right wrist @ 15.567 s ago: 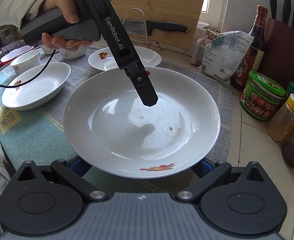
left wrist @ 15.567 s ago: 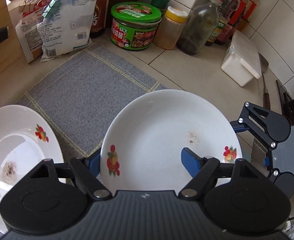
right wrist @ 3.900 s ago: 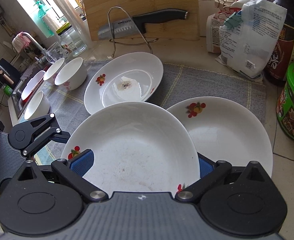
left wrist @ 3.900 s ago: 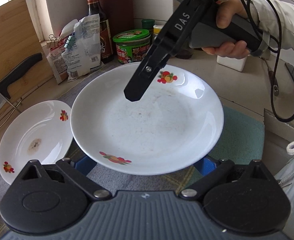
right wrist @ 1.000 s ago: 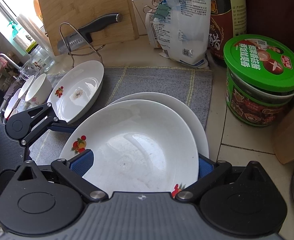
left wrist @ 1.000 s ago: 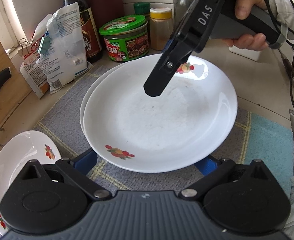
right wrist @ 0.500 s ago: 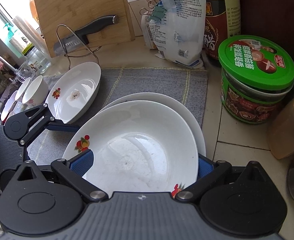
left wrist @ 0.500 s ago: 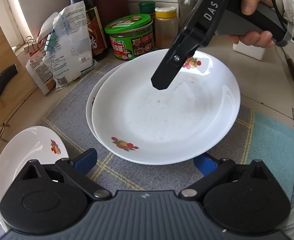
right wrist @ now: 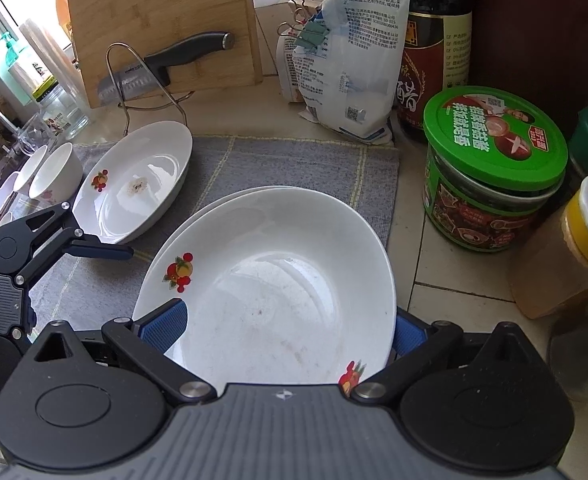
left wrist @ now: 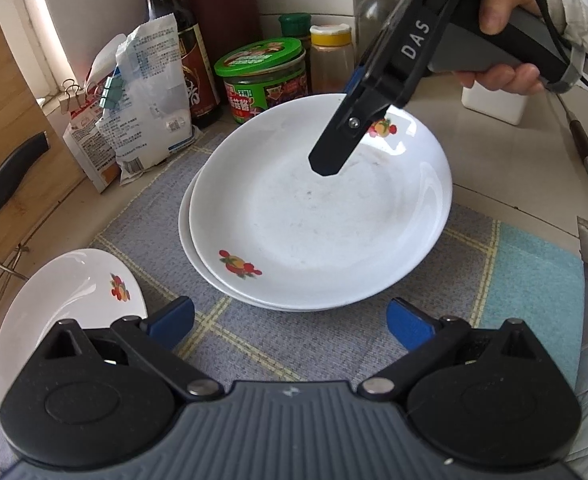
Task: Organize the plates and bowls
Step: 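Open both tools and pull them back from the plate stack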
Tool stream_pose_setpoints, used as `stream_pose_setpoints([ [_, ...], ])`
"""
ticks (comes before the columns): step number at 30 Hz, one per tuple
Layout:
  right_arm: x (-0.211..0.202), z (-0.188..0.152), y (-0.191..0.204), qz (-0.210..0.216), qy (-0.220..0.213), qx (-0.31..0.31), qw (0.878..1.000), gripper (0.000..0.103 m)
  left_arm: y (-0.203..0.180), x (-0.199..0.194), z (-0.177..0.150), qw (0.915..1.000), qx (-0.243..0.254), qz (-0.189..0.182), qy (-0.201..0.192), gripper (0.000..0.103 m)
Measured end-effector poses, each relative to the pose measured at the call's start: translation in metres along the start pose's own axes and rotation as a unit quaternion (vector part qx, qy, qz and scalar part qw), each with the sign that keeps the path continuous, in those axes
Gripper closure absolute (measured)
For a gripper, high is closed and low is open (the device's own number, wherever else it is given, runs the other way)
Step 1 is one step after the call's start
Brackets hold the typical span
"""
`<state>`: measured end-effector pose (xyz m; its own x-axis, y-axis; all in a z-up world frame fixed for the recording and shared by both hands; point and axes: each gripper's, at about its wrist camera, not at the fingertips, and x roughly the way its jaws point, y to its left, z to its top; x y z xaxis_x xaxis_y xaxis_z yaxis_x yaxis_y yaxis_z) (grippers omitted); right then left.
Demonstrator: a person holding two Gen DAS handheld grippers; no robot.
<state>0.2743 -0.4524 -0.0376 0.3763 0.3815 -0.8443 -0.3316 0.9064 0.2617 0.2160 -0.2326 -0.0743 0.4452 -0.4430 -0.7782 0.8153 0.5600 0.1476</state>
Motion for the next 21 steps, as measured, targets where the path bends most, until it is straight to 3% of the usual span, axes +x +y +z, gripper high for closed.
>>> stream_pose_setpoints([
  [13, -0.013, -0.015, 0.016, -0.031, -0.003, -0.021, 0.999, 0.000, -0.006, -0.023, -0.003, 0.9992, -0.027, 0.019, -0.024, 0.001],
  [21, -0.029, -0.014, 0.044, -0.023, -0.047, -0.043, 0.998, 0.000, -0.002, -0.053, -0.008, 0.9916, -0.103, 0.063, -0.046, 0.001],
])
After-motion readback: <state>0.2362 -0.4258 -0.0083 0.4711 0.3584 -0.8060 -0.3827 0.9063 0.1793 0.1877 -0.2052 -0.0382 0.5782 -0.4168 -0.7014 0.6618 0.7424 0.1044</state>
